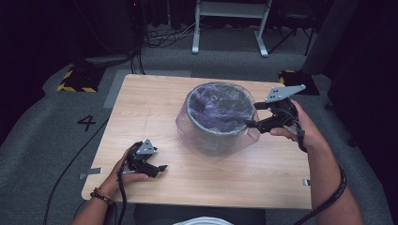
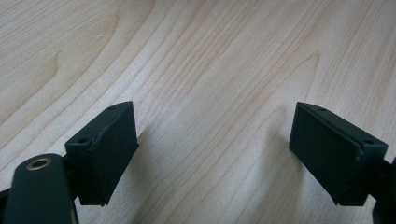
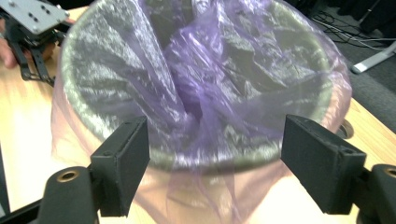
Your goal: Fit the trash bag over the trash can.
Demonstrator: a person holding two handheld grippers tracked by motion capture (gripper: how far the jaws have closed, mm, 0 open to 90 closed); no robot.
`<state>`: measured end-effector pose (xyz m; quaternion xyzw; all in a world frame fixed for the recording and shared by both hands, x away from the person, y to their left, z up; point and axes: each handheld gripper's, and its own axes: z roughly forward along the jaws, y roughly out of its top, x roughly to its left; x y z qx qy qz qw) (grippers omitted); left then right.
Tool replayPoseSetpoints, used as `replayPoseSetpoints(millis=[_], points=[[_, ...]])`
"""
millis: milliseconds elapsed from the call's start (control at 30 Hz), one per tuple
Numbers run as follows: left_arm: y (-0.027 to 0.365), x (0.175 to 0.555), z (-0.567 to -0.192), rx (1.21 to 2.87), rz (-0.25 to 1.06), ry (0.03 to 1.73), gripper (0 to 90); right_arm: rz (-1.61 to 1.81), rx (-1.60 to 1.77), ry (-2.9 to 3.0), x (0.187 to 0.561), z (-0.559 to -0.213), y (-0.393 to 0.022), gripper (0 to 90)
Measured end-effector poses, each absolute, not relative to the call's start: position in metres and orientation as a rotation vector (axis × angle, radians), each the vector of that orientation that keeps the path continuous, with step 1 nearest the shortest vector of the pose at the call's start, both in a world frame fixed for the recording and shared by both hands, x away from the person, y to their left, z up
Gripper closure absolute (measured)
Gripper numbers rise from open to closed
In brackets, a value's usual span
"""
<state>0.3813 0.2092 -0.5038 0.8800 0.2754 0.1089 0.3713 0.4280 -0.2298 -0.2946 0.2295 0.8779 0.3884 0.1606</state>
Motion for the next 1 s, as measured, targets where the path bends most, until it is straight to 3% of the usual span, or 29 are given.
replayPoseSetpoints(millis=[567, 1000], points=[[0.209, 0.381, -0.504, 2.256, 0.279, 0.706, 15.1, 1.048, 0.646, 2.505, 0.41, -0.316, -0.241, 22.8], [0.209, 0.381, -0.504, 2.256, 0.278, 0.706, 15.2, 0.991, 0.636, 2.552, 0.4, -0.352, -0.247, 19.1]])
